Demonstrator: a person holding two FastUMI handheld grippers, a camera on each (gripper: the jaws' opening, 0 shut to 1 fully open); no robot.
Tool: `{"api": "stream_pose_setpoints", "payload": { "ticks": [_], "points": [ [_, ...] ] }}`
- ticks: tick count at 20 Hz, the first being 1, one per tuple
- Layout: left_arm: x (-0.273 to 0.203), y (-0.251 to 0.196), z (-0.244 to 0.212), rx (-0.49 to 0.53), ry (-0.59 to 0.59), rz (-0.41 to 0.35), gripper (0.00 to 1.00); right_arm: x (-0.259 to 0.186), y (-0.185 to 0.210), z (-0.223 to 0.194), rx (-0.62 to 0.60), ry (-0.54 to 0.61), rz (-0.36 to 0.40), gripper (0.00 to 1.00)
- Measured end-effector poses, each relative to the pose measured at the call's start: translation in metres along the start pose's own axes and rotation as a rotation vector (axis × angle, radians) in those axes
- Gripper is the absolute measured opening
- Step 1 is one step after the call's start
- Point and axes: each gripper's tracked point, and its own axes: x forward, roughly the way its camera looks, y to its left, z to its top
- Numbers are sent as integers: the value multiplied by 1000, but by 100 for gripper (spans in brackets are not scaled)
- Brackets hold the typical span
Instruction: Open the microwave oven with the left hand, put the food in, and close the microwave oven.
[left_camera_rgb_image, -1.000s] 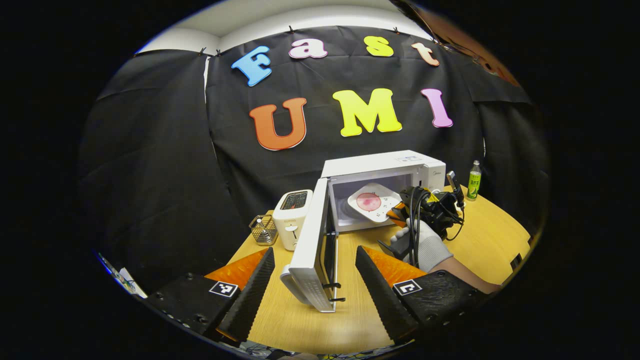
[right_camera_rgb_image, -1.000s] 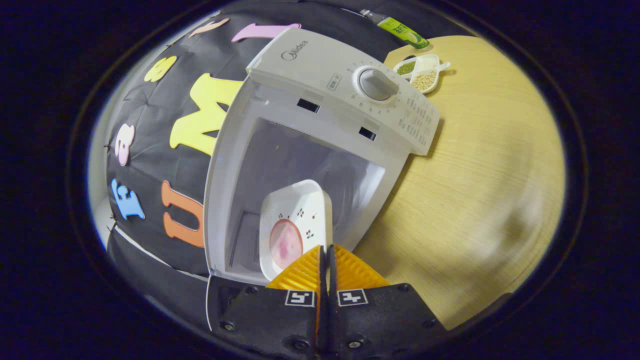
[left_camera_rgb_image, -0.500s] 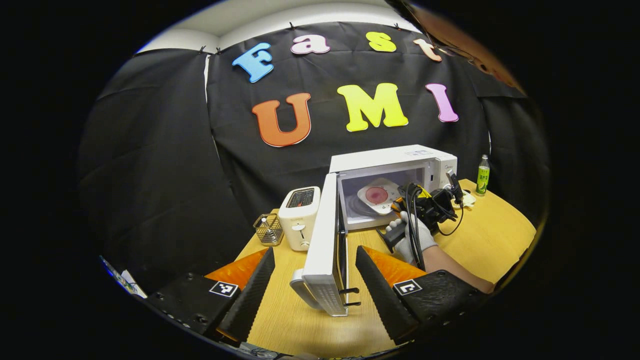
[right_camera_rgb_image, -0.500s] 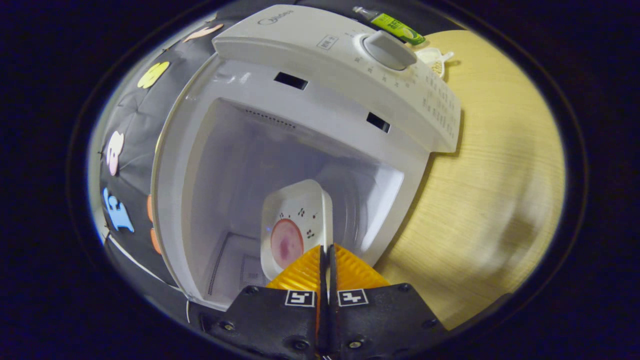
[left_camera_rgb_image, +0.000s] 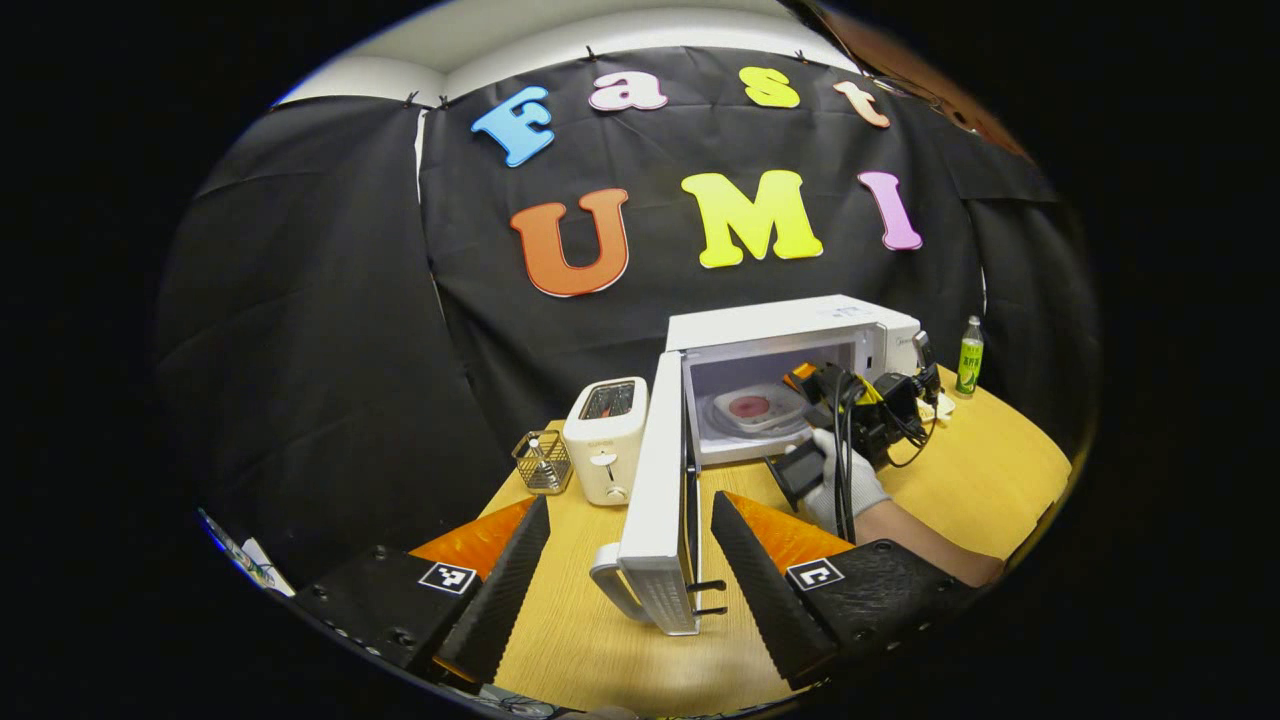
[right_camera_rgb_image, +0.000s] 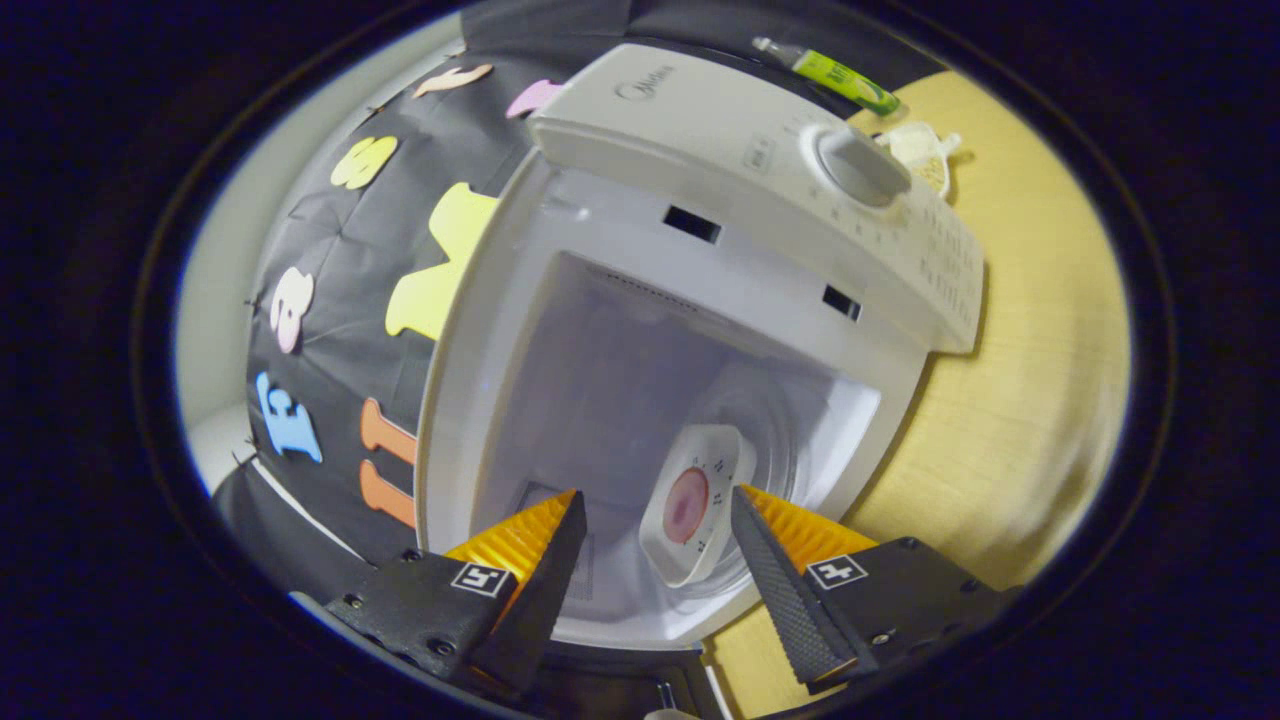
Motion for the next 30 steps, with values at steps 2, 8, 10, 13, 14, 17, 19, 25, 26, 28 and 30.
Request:
{"api": "stream_pose_setpoints", "payload": {
  "ticks": [2,8,10,13,14,17,19,25,26,28,30],
  "points": [
    [-2,1,9,-4,-20,4,97,-16,2,6,-78,42,-16,96],
    [-8,8,30,14,-49,7,97,-88,37,60,-545,120,21,98],
    [-10,11,37,20,-72,4,97,-118,50,85,-723,134,40,87],
    [-9,11,38,4,-63,-3,96,-163,67,117,-871,144,68,100],
    [-9,12,38,-3,-63,-1,96,-180,72,125,-907,162,82,90],
    [-9,13,44,-17,-89,-13,96,-227,77,156,-1011,176,75,90],
    [-7,17,44,-23,-102,-10,96,-245,73,175,-1073,162,43,100],
    [1,31,38,-56,-117,-1,82,-303,62,218,-1082,144,-44,100],
    [1,30,37,-63,-115,-17,67,-309,61,222,-1075,143,-58,91],
    [6,24,31,-75,-108,-68,51,-321,57,228,-1070,140,-80,92],
    [8,36,22,-66,-103,-56,23,-331,54,227,-1065,148,-93,100]
  ]
}}
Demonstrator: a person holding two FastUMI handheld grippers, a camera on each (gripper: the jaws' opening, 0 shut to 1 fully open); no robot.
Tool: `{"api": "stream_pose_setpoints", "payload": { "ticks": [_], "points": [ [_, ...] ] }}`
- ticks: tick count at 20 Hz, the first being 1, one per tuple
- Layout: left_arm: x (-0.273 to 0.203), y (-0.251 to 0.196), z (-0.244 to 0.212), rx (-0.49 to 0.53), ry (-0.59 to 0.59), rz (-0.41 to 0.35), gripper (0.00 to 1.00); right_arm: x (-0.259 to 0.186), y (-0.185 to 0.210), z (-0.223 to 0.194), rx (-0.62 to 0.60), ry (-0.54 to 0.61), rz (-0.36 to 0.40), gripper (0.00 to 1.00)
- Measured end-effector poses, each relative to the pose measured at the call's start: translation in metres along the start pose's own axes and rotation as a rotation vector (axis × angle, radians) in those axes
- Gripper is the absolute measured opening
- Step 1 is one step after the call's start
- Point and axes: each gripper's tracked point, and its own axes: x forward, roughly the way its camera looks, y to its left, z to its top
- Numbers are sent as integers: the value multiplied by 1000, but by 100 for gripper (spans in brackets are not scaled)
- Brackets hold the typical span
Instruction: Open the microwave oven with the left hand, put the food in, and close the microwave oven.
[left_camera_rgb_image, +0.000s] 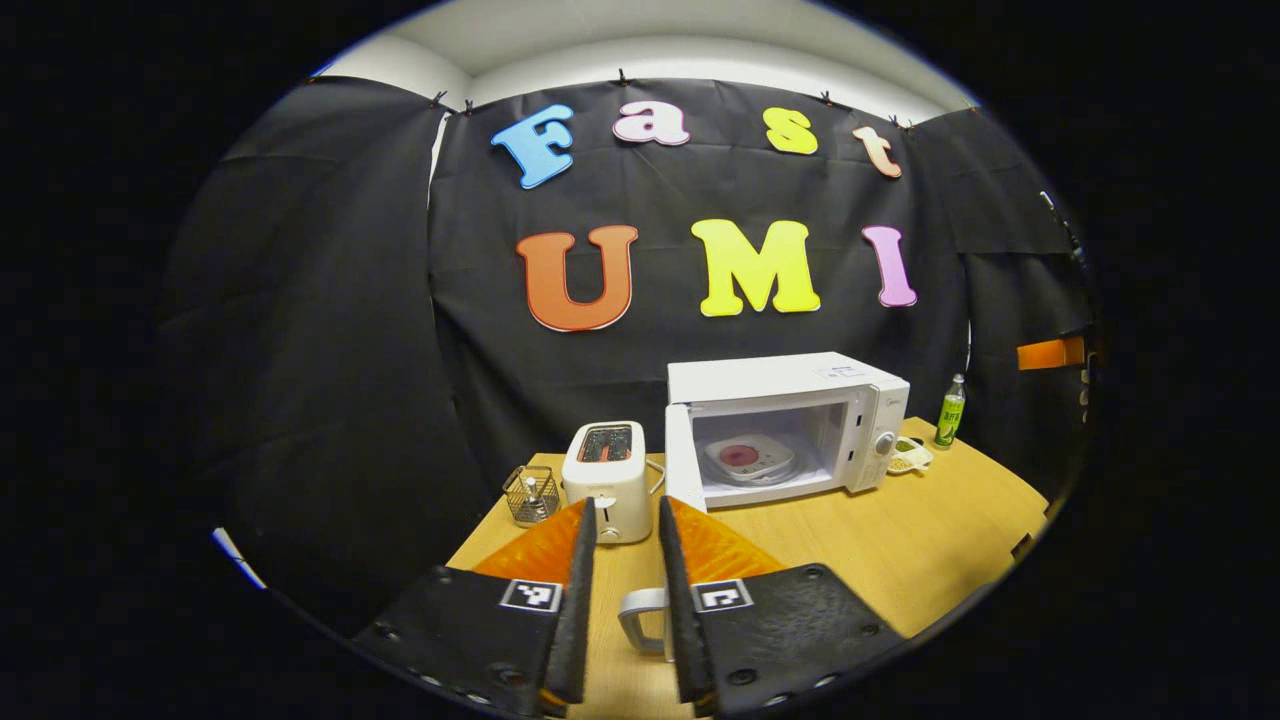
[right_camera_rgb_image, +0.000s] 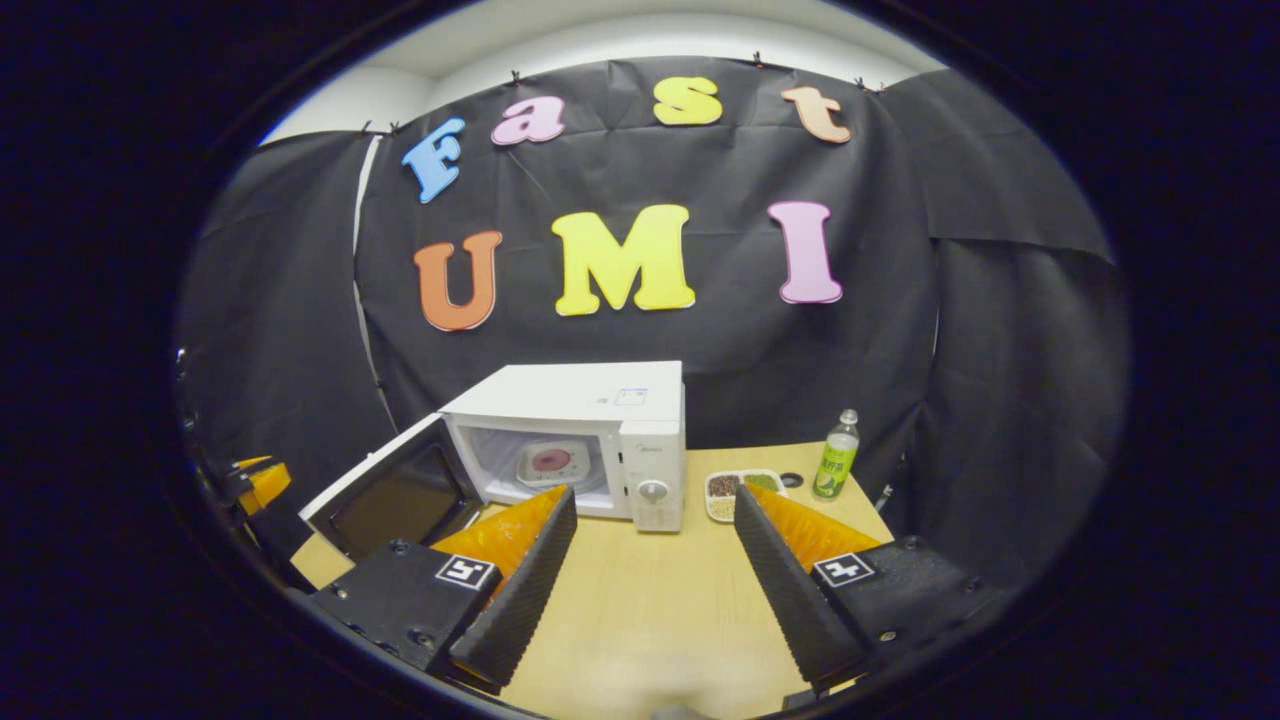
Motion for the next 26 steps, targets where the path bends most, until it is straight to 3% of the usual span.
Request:
{"api": "stream_pose_setpoints", "payload": {
  "ticks": [1,2,3,4,5,6,11,15,20,21,22,23,24,25,26],
  "points": [
    [2,7,-7,16,7,25,21,-2,0,-4,1,12,-6,100],
    [7,9,-17,22,18,15,0,-5,0,-9,0,25,-10,100],
    [8,10,-25,18,28,1,2,-7,1,-11,6,32,-12,92],
    [2,14,-33,7,43,5,4,-9,3,-14,15,41,-11,92],
    [13,15,-47,-14,67,-10,0,-12,7,-18,22,51,-6,100],
    [16,17,-56,-28,73,-18,0,-15,8,-22,23,61,-6,92],
    [30,30,-109,-53,152,-20,0,-22,-2,-31,43,84,-27,91],
    [33,33,-118,-71,146,10,0,-31,-16,-35,51,89,-57,91],
    [37,11,-121,-66,144,-24,0,-40,-32,-41,74,101,-64,91],
    [36,3,-119,-68,141,-41,0,-40,-35,-42,74,108,-67,100],
    [34,-6,-120,-66,142,-55,0,-40,-39,-44,70,113,-68,92],
    [32,-17,-118,-61,135,-73,0,-41,-43,-42,68,112,-70,92],
    [31,-29,-117,-54,136,-96,0,-42,-45,-40,69,105,-69,100],
    [29,-39,-116,-44,138,-112,0,-42,-47,-39,71,102,-68,100],
    [28,-50,-116,-35,133,-130,0,-41,-47,-39,72,101,-62,92]
  ]
}}
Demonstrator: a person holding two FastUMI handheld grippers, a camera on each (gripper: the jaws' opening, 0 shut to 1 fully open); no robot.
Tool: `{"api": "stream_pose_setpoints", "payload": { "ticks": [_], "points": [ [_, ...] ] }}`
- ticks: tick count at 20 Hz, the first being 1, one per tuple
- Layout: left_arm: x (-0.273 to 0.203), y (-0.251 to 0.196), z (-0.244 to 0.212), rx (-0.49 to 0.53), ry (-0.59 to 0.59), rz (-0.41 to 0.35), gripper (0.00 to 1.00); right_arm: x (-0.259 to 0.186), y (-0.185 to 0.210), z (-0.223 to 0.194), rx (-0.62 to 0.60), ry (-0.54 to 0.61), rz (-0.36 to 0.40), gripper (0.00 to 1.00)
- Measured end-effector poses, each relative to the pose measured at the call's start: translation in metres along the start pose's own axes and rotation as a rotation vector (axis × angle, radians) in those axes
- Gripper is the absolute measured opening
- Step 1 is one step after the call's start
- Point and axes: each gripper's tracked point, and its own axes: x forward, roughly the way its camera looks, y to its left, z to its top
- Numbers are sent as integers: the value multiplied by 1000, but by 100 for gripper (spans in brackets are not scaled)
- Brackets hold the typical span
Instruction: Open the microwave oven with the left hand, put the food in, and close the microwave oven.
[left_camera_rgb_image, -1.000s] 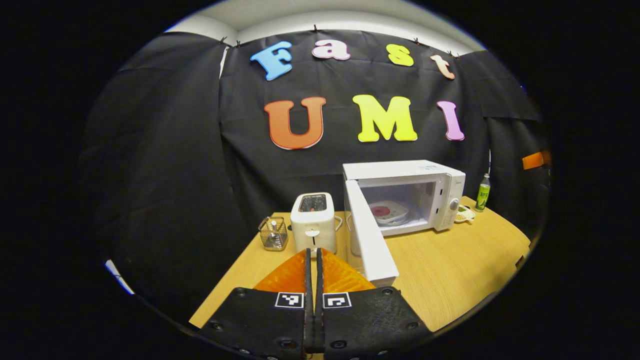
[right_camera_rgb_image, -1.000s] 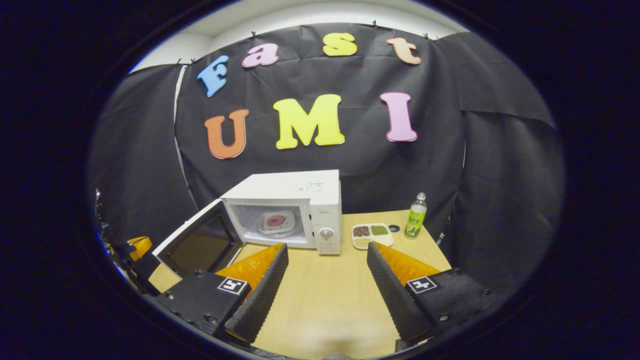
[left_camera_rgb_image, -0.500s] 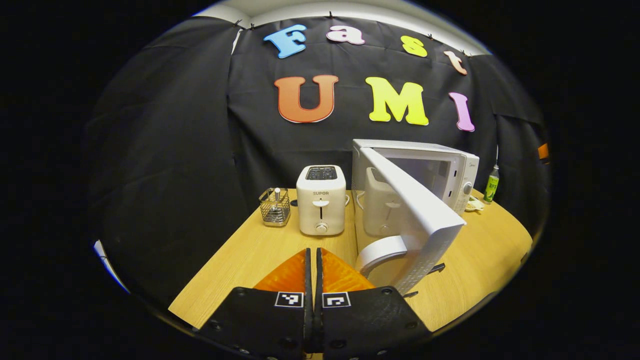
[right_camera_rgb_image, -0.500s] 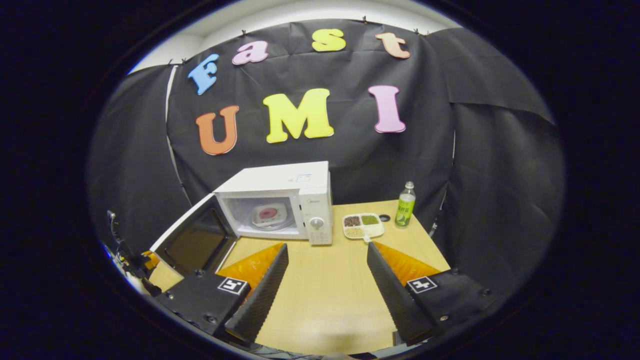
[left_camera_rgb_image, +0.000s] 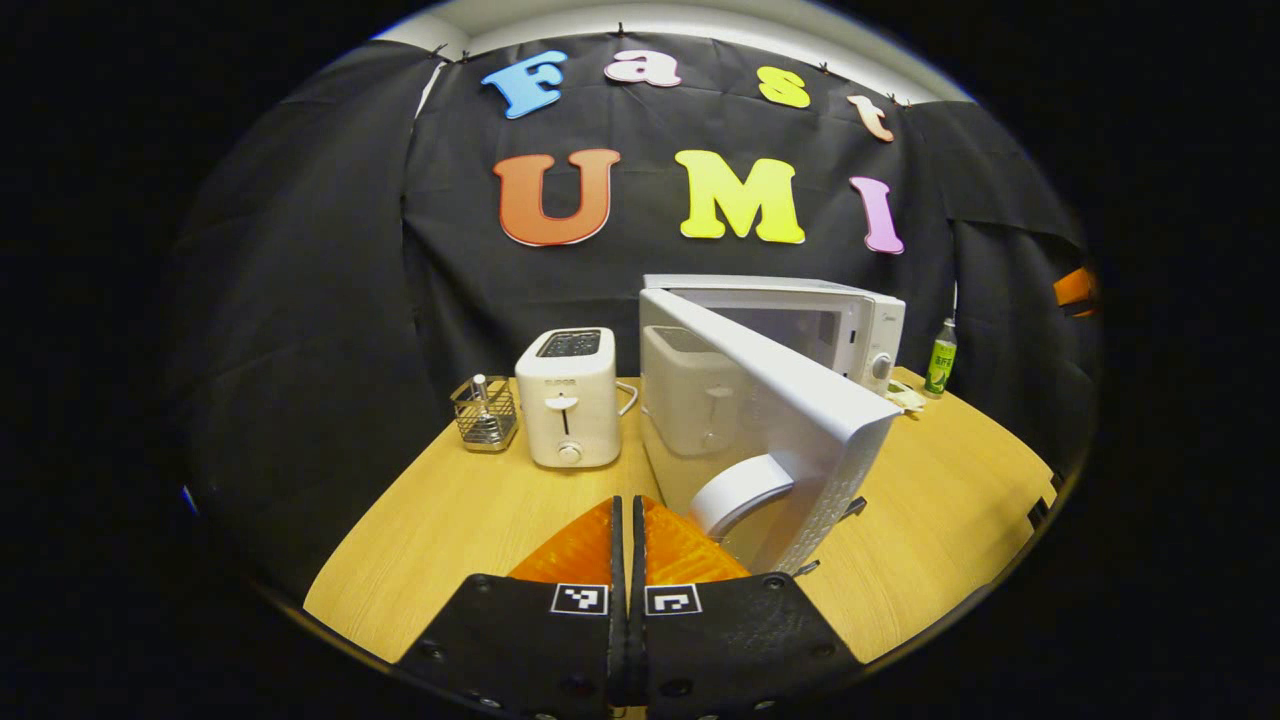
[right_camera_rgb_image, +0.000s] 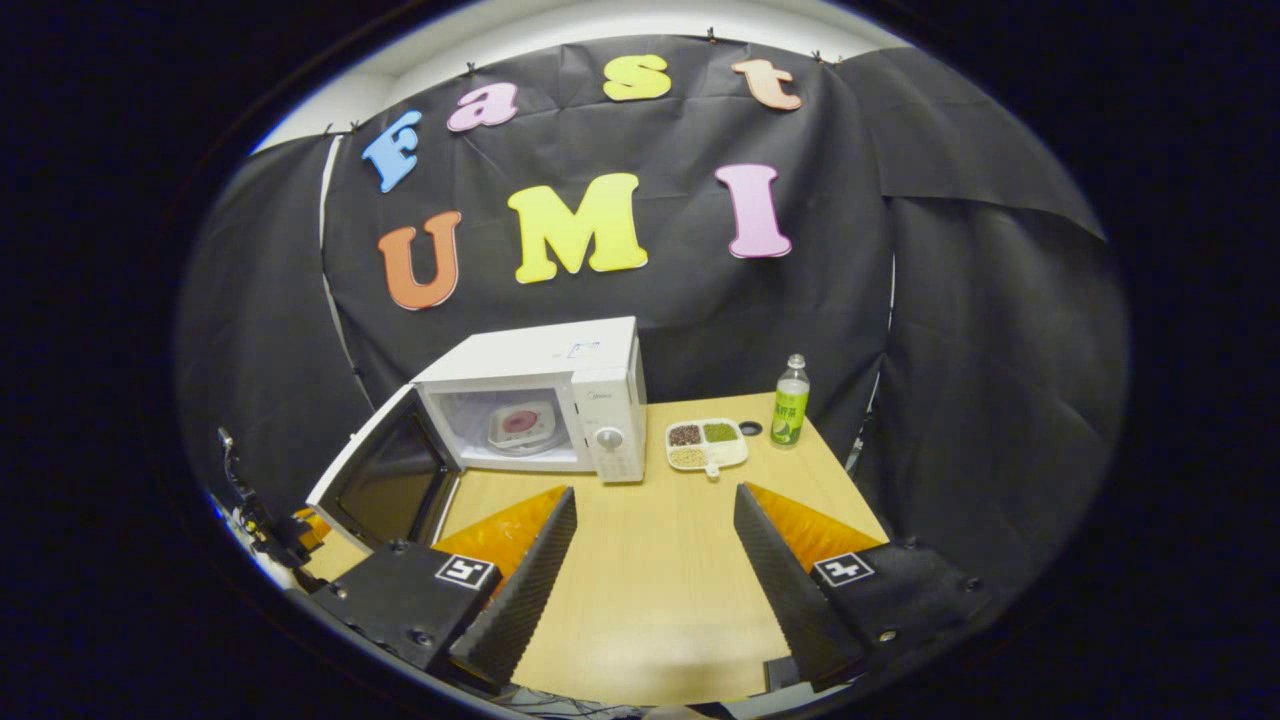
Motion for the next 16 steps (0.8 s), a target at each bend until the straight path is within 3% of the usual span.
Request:
{"api": "stream_pose_setpoints", "payload": {
  "ticks": [13,14,15,16],
  "points": [
    [55,-148,29,96,6,-183,0,18,-46,21,-7,14,45,92],
    [63,-158,31,104,6,-190,0,20,-53,22,0,15,43,100],
    [72,-167,34,106,5,-194,0,22,-59,24,5,16,40,92],
    [81,-175,37,108,3,-198,0,25,-64,25,3,16,37,91]
  ]
}}
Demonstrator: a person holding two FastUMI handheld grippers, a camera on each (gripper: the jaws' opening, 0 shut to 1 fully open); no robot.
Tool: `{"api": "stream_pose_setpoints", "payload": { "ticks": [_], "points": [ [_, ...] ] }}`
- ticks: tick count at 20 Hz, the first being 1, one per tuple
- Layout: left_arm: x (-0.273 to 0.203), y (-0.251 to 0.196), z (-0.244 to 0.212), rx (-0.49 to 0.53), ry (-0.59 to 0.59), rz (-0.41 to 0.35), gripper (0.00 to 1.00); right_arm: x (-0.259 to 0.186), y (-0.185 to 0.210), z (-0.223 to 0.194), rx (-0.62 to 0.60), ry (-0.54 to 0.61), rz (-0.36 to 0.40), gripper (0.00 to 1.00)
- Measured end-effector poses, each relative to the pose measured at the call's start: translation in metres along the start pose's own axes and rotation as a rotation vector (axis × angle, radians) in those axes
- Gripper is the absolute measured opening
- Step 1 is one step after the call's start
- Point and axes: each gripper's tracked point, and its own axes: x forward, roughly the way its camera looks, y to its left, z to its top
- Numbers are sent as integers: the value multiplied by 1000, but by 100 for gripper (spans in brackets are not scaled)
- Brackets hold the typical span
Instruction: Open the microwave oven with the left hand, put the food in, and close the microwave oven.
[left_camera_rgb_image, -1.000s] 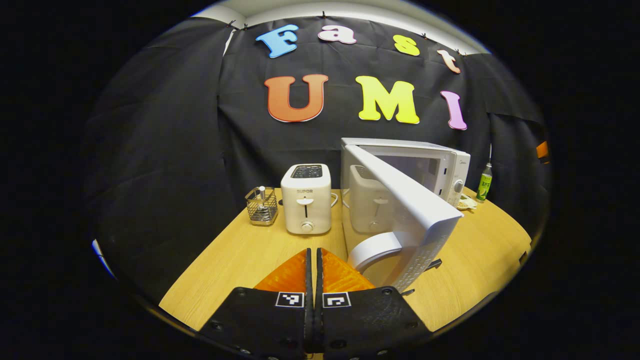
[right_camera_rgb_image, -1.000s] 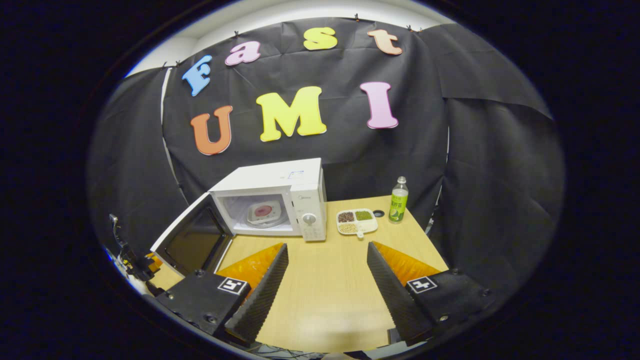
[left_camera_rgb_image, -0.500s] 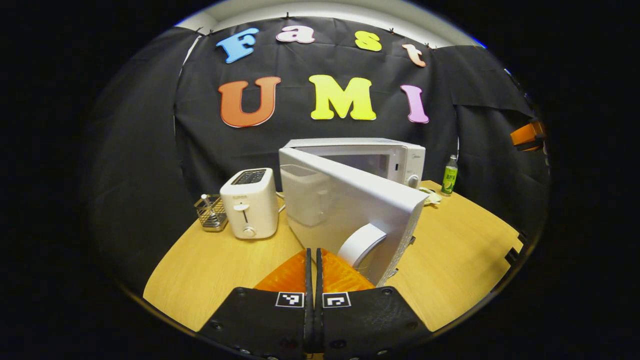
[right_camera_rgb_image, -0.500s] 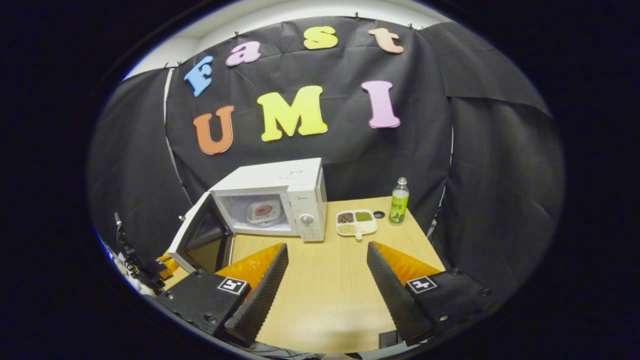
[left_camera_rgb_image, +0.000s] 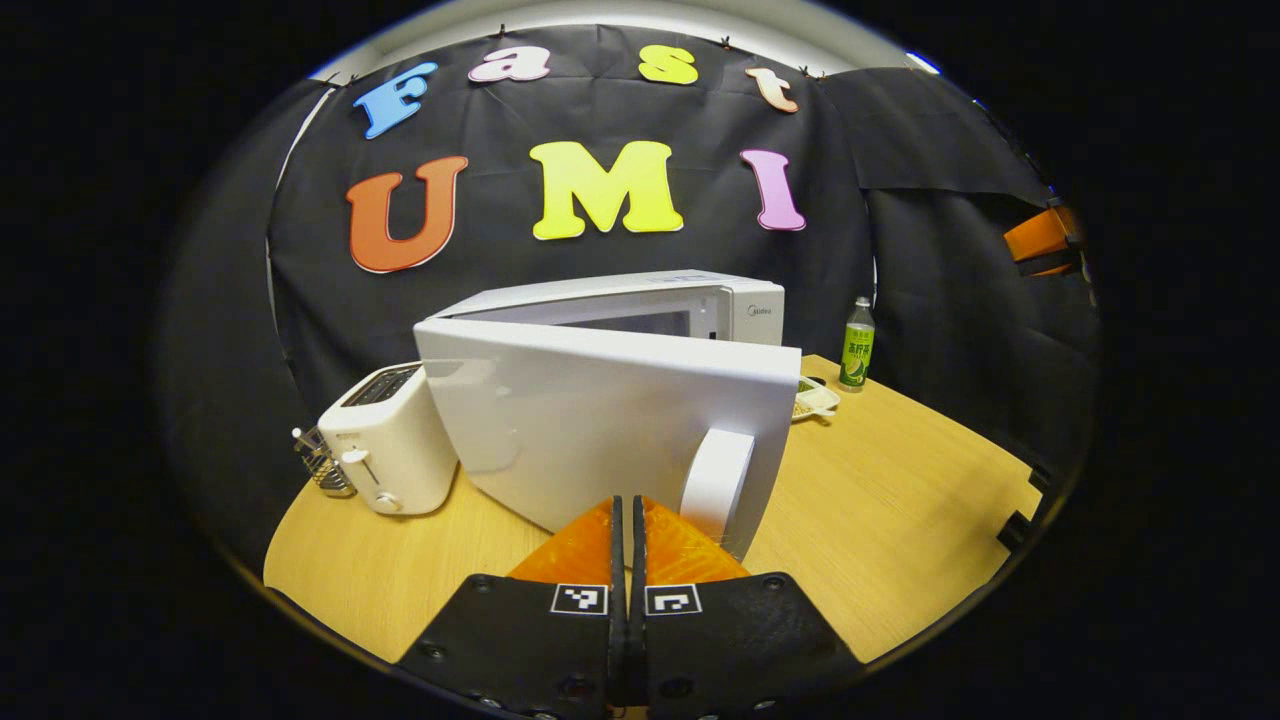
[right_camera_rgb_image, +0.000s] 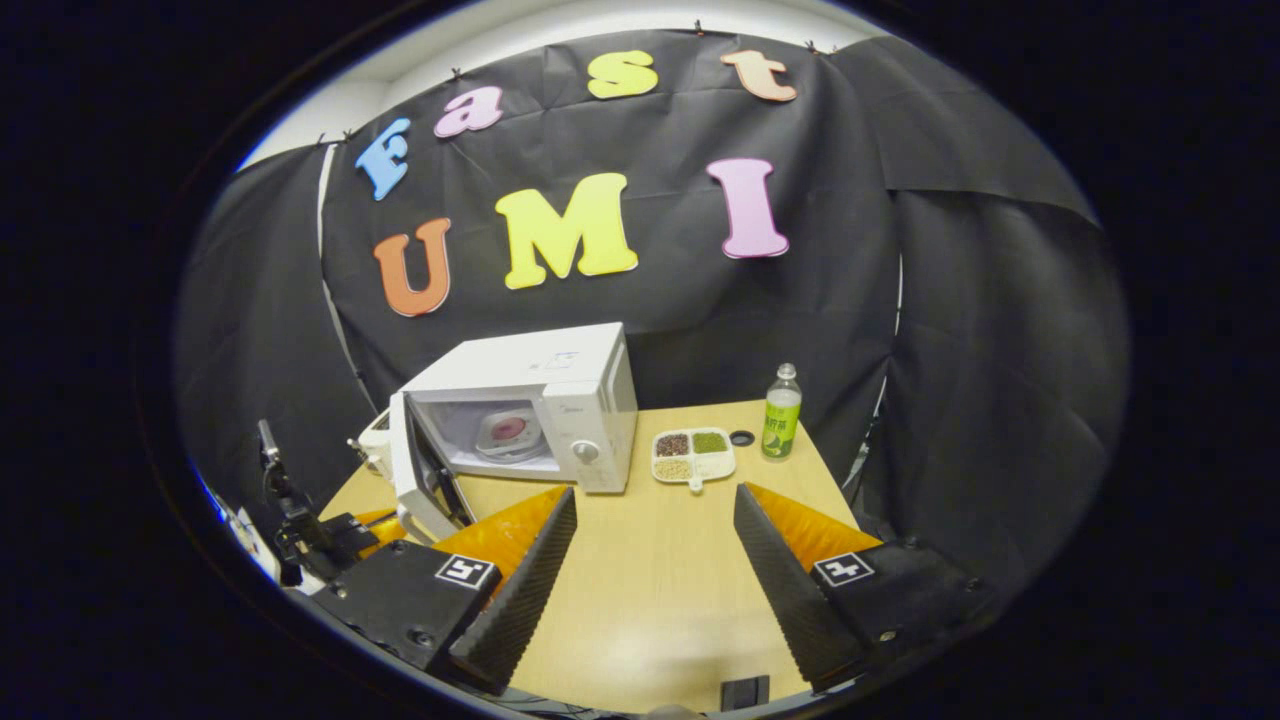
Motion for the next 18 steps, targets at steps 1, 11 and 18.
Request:
{"api": "stream_pose_setpoints", "payload": {
  "ticks": [1,11,18],
  "points": [
    [9,-6,5,-1,-2,-6,0,2,-7,2,-8,-1,-8,91],
    [96,-47,41,22,-24,-49,0,16,-39,21,15,-9,-15,92],
    [147,-52,59,-27,-23,-34,0,29,-57,20,35,9,-37,92]
  ]
}}
